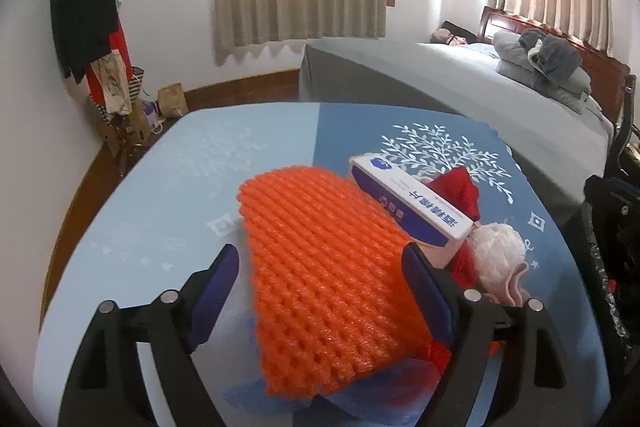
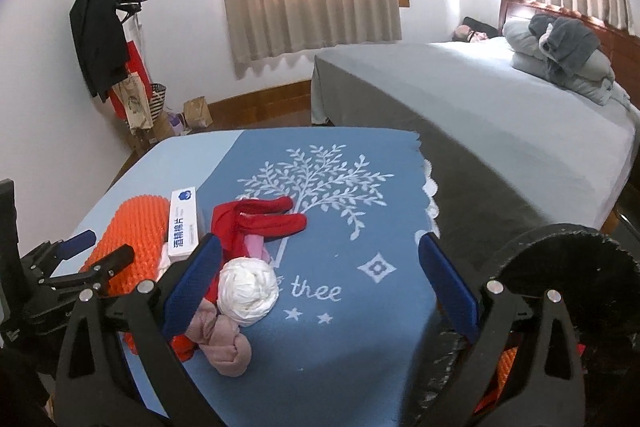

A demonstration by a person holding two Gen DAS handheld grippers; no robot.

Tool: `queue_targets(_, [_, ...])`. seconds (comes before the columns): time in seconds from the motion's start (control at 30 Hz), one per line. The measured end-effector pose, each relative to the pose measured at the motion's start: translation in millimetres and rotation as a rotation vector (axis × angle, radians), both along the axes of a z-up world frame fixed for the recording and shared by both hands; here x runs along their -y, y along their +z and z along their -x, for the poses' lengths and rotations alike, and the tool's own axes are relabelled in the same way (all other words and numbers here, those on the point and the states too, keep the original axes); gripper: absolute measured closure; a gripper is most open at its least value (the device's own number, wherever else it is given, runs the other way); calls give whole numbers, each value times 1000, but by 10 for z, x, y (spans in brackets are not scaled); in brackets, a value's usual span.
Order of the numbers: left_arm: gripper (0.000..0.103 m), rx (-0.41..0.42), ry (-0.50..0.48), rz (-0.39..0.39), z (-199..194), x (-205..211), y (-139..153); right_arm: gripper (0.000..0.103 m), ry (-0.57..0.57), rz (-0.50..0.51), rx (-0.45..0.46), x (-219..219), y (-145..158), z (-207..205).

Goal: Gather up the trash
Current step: 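Grasp the second orange mesh net with the left gripper while the right gripper grasps the pink sock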

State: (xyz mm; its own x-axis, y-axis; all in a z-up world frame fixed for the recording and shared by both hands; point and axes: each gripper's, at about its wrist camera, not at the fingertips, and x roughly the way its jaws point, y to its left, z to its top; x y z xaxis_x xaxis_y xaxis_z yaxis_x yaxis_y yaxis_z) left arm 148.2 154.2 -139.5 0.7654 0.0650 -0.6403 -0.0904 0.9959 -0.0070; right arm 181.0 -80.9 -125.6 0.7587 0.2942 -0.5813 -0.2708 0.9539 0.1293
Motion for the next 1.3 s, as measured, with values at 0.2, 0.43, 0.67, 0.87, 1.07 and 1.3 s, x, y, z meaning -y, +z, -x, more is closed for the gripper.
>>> queue_targets(0.2, [37, -6, -30, 46, 27, 40, -27, 7, 43, 8, -37, -149, -146, 106])
queue_targets(0.43, [65, 1, -57, 63, 104, 86, -27, 11, 92, 22, -79, -356, -338, 244])
queue_targets(0.67, [71, 29, -57, 66, 210, 105, 37, 34, 143, 30, -151, -470, -518, 254])
queue_targets(0.87, [71, 39, -59, 66, 255, 121, 95, 71, 222, -19, -221, -514, -606, 244])
queue_targets(1.07, [71, 59, -60, 62, 315, 138, 161, 77, 230, -19, -197, -493, -489, 299])
queue_targets(1.3, [72, 101, -70, 63, 378, 204, 321, 77, 219, -50, -126, -352, -135, 388])
